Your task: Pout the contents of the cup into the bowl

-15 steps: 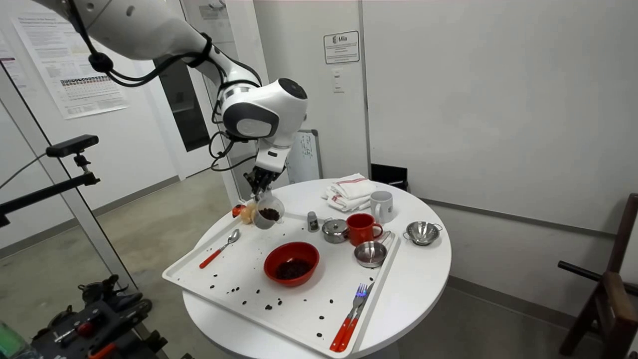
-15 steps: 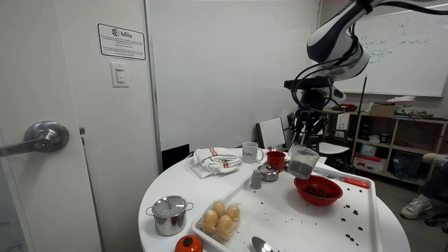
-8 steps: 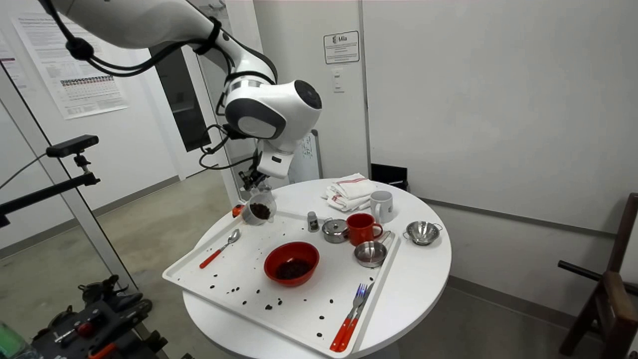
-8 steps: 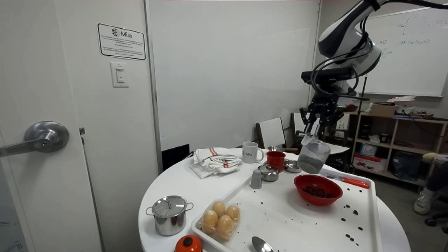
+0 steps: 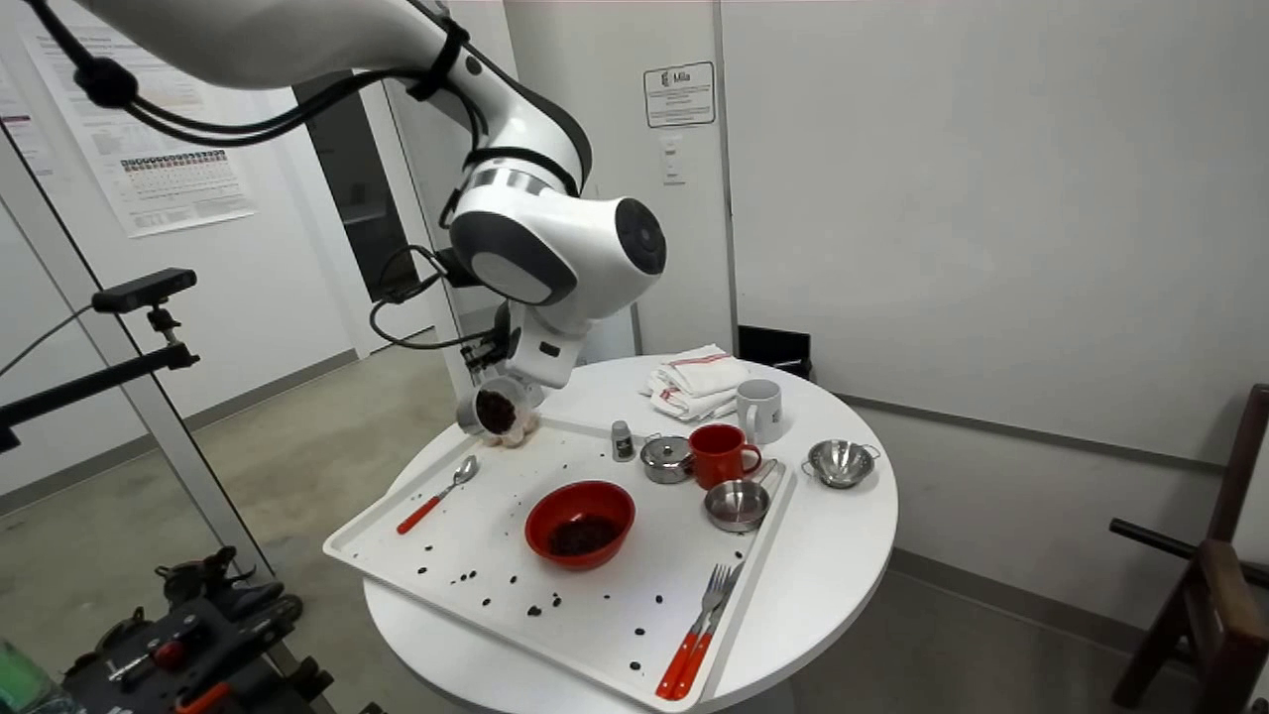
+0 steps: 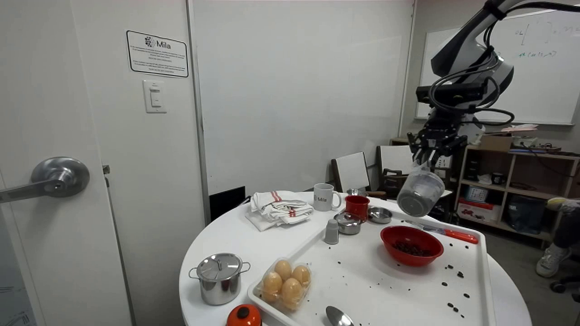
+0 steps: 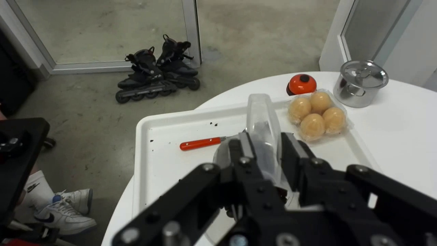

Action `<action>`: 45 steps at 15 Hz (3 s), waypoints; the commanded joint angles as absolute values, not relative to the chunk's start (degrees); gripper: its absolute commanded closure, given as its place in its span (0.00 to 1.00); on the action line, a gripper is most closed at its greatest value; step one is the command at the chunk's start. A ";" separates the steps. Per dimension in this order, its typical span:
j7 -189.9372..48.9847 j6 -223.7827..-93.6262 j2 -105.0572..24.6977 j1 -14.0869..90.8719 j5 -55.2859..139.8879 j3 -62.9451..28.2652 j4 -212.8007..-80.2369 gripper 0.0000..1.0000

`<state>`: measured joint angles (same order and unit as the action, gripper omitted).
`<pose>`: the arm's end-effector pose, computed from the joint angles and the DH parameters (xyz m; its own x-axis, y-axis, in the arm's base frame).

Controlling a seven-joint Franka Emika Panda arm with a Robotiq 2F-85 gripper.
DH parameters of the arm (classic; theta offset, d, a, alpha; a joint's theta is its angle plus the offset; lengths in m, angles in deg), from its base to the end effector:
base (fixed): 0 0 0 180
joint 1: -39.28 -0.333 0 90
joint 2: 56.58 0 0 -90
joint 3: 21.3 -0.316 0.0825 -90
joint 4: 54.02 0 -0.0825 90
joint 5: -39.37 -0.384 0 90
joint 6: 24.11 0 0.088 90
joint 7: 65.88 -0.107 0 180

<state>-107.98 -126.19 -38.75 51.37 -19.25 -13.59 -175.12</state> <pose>0.5208 -0.1088 0.2604 -0.0698 -0.5236 -0.8491 -0.9968 0.0704 0.0385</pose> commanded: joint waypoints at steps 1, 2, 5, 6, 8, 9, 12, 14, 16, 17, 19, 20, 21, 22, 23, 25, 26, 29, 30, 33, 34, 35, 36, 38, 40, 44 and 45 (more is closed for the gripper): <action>-103.09 -121.73 -41.57 52.44 -22.87 -11.24 -178.24 0.89; -102.27 -120.74 -41.69 52.70 -23.53 -10.67 -178.47 0.89; -99.67 -118.32 -41.99 53.25 -25.70 -9.41 -179.23 0.89; -98.92 -117.57 -41.96 53.39 -26.56 -9.09 -179.40 0.89; -97.20 -116.09 -41.73 53.63 -28.27 -8.59 -179.62 0.89; -96.57 -115.15 -41.54 53.75 -28.83 -8.38 -179.59 0.89; -95.45 -113.26 -41.28 53.88 -30.25 -7.83 -179.62 0.89; -95.07 -112.23 -41.13 53.92 -30.76 -7.48 -179.56 0.89; -95.26 -111.01 -40.90 54.04 -31.18 -7.21 -179.44 0.89; -95.41 -110.48 -40.85 54.09 -31.51 -7.09 -179.50 0.89; -95.57 -109.19 -40.60 54.28 -31.97 -6.86 -179.39 0.89; -95.53 -108.40 -40.41 54.42 -32.06 -6.74 -179.16 0.89; -95.50 -107.92 -40.45 54.48 -32.28 -6.64 -179.25 0.89; -95.47 -107.45 -40.44 54.55 -32.46 -6.52 -179.23 0.89; -95.49 -106.92 -40.39 54.61 -32.61 -6.38 -179.16 0.89; -95.46 -106.05 -40.33 54.71 -32.96 -6.12 -179.20 0.89; -95.43 -105.58 -40.26 54.79 -33.09 -6.02 -179.21 0.89; -95.45 -104.38 -40.15 54.87 -33.20 -5.82 -179.21 0.89; -95.39 -104.18 -40.21 54.83 -33.09 -5.77 -179.25 0.89; -95.53 -108.86 -42.45 52.96 -31.30 -5.79 -180.65 0.89; -95.93 -111.97 -43.36 51.57 -30.32 -6.17 -181.24 0.89; -96.28 -108.02 -40.19 53.48 -31.24 -5.84 -178.68 0.75; -96.29 -109.53 -40.47 52.89 -31.06 -6.05 -178.94 0.75; -96.30 -110.94 -40.99 51.86 -30.99 -6.35 -179.44 0.75; -97.30 -111.09 -40.23 51.55 -31.09 -6.56 -178.90 0.89; -99.58 -112.18 -37.10 51.61 -32.34 -6.61 -176.71 0.89; -99.75 -112.43 -36.54 51.62 -32.42 -6.61 -176.33 0.89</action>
